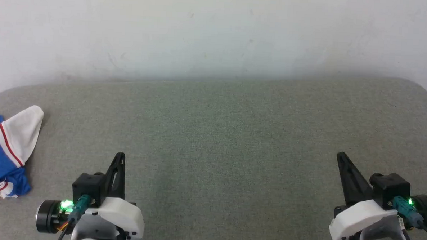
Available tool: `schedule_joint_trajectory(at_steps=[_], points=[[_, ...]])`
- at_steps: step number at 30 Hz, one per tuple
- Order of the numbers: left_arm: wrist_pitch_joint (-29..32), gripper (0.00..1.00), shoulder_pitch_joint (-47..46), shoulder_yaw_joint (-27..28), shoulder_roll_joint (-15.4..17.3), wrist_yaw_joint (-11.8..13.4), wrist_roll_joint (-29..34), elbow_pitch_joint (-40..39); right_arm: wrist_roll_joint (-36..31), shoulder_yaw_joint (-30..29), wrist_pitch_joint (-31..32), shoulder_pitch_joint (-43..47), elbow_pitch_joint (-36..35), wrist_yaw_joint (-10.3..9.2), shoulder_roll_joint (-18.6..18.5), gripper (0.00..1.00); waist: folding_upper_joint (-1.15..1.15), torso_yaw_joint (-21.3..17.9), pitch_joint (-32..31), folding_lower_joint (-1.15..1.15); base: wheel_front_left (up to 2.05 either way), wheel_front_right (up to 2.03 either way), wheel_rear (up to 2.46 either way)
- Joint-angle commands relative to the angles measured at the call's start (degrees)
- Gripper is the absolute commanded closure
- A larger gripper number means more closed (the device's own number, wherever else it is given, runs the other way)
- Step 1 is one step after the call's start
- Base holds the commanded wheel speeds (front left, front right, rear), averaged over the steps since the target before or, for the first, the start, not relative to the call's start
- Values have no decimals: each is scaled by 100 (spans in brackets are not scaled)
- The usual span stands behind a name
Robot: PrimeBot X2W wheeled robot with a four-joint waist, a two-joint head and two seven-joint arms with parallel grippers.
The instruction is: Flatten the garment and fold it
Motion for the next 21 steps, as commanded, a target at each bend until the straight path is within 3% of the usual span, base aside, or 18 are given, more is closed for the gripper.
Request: schedule_joint_trajectory(at_steps=[1, 21], points=[[1, 100, -68, 25, -26, -47, 21, 10, -43, 3, 4, -51, 8, -5, 17, 100, 0, 0, 0, 0, 0, 0, 0], [1, 100, -68, 25, -26, -47, 21, 10, -43, 3, 4, -51, 8, -5, 17, 100, 0, 0, 0, 0, 0, 0, 0]])
